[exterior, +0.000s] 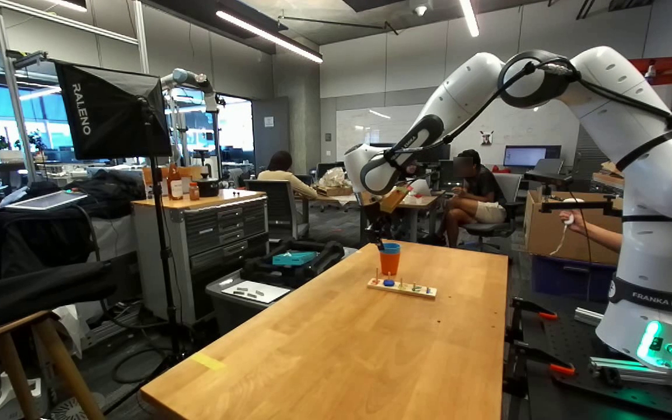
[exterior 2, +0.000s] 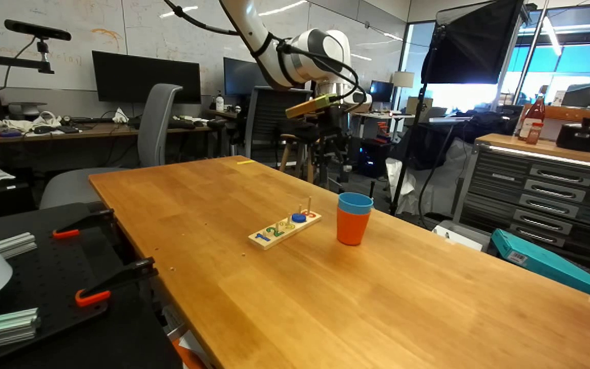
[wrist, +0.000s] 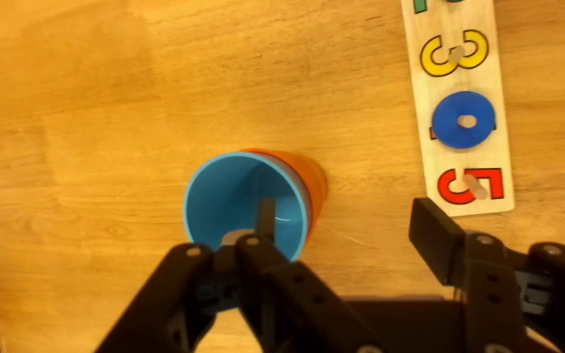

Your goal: Put the blue cup in the orange cup

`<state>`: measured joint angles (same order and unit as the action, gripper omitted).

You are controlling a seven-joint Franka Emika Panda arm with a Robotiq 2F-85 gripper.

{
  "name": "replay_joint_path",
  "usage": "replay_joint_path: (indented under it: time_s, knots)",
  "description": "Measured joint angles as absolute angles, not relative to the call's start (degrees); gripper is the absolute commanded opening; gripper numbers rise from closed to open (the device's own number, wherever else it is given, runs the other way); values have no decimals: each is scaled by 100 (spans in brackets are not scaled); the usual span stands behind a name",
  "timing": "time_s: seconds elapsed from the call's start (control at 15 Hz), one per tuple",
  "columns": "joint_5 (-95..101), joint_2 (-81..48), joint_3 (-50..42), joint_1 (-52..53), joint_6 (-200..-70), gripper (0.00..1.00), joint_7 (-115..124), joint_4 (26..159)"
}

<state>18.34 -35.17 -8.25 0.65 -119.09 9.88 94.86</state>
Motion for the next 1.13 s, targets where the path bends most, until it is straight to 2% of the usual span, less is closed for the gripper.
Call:
replay_joint_path:
  time_s: [0.53,1.13]
  knots:
    - [969,-2450,-161,-6,-11397,100,-383,9742]
    - [724,-1340,221,76,-11301,100,-789,10239]
